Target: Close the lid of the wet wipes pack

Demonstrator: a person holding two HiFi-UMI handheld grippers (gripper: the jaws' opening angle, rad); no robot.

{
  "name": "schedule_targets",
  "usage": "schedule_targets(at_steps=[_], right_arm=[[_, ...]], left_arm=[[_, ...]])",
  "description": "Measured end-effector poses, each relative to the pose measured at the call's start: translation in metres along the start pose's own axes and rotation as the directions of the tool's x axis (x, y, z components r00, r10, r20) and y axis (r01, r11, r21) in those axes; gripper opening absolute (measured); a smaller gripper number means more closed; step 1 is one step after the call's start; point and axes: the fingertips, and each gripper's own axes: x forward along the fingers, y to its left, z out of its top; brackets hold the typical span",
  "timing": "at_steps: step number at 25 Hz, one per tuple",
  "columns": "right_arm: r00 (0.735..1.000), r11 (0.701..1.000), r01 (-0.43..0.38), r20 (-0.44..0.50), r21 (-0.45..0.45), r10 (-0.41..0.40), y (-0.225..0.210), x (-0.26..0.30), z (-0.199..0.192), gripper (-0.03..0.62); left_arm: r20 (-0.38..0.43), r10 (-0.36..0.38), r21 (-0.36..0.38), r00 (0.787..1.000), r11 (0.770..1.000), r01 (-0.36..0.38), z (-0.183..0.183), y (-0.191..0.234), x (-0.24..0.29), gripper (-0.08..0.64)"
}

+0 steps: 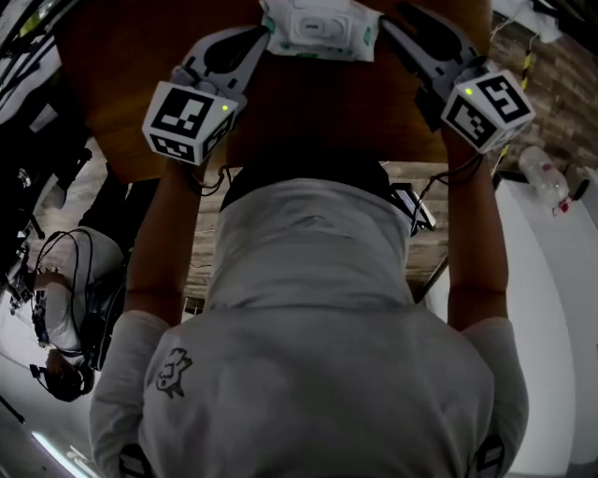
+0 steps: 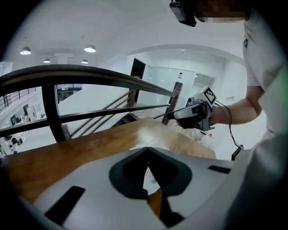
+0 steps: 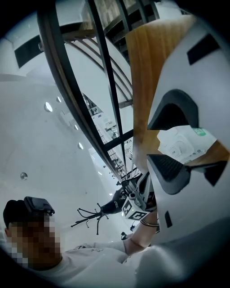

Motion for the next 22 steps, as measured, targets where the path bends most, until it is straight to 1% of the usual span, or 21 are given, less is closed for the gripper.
schedule_targets(at_steps=[5,11,18,22], right_arm=[[1.0,0.999,-0.026,-0.018,0.025,0.026,-0.008,0.017,-0.01,0.16],[0.997,0.995,-0.057,-0.048,0.081,0.061,-0.02,0.036,-0.029,0.16],[0.992,0.992,-0.048,-0.112,0.114,0.061,-0.034,0.053,-0.05,0.16],[0.99,0.99,-0.05,-0.126,0.132,0.067,-0.04,0.062,-0.057,0.16]], left_arm=[[-0.032,0.006,-0.022,0.999,1.0,-0.007,-0.017,0.008,0.012,0.014],[-0.045,0.018,-0.05,0.999,0.999,-0.02,-0.032,0.019,0.025,0.014],[-0.07,0.025,-0.071,0.997,0.997,-0.03,-0.047,0.026,0.039,0.014],[-0.087,0.017,-0.085,0.996,0.996,-0.025,-0.053,0.028,0.047,0.013]])
